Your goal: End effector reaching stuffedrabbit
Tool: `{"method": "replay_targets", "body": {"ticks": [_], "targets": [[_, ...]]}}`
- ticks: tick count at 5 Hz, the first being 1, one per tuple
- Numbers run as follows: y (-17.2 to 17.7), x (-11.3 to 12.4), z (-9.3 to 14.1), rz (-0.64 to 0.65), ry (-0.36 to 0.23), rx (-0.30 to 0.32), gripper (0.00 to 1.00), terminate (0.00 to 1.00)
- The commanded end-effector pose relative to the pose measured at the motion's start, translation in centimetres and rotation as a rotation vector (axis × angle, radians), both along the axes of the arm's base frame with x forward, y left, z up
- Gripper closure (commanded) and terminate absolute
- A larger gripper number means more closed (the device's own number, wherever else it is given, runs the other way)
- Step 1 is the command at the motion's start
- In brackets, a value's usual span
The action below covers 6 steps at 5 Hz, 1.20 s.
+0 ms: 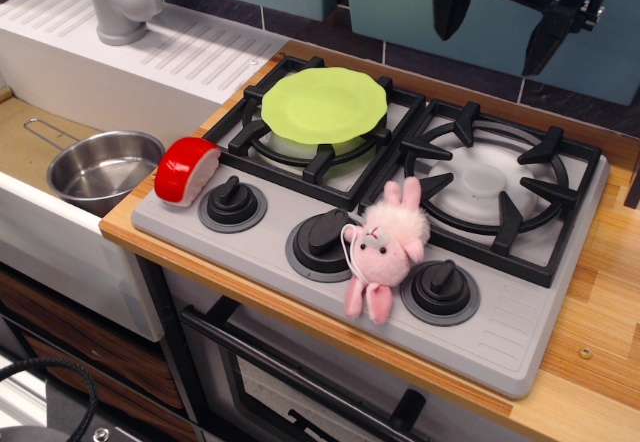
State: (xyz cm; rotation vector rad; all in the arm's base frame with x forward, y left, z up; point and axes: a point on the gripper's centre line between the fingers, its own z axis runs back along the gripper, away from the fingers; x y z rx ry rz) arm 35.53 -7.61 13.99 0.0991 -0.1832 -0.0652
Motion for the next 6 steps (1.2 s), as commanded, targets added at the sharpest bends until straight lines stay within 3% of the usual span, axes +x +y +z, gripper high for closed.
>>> {"method": "replay_targets", "body": {"ticks": [1, 3, 6], "targets": [[0.0, 0.0, 0.0, 0.000, 0.000, 0.000, 0.00, 0.00], [-0.2, -3.2, -3.3, 0.029, -0.082, 0.009, 0.00, 0.00], [0.9, -7.5, -6.0, 0.003, -0.141, 0.034, 0.00, 0.00]]}}
